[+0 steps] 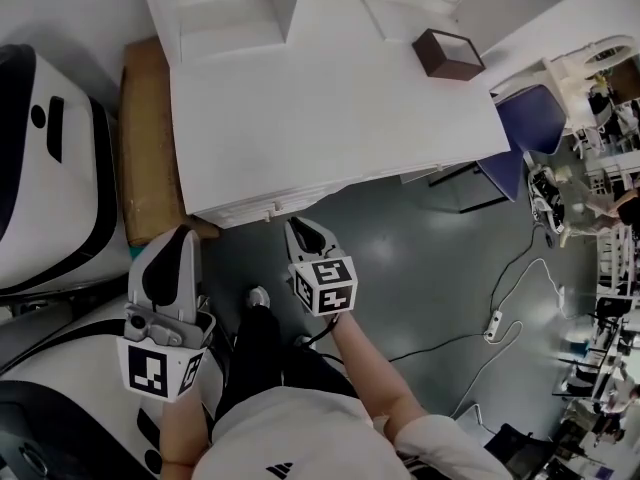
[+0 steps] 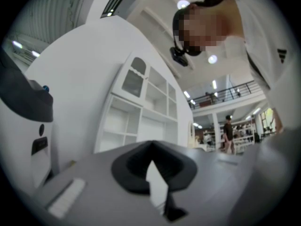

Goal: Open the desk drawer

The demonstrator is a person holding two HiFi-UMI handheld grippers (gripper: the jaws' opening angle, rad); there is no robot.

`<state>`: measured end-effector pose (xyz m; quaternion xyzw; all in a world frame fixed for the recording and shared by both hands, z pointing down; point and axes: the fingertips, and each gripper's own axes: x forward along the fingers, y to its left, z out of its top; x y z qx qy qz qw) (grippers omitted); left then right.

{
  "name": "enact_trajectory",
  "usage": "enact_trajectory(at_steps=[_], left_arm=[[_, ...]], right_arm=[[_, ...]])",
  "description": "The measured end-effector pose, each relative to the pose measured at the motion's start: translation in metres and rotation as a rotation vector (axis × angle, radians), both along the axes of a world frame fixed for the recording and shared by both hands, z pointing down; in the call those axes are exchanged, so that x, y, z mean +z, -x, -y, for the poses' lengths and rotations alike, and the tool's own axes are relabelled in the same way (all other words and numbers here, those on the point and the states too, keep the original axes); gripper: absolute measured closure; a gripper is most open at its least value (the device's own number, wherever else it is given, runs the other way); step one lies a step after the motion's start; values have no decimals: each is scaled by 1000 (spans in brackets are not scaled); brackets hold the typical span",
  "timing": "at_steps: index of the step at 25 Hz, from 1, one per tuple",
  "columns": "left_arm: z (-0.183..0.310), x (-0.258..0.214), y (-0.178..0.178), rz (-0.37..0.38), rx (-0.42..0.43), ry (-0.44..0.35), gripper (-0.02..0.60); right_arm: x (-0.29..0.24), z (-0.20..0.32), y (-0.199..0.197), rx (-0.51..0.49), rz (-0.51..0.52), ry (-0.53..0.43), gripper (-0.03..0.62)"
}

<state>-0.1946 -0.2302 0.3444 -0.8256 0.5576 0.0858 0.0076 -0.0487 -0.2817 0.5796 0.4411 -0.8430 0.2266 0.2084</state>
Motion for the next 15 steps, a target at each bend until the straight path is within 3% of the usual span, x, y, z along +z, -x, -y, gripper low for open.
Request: enact_trajectory(at_steps=[15], left_arm=[[-14,25,29,8,-41,44,577]], right_arm=[[98,22,8,48,-49,155,491]])
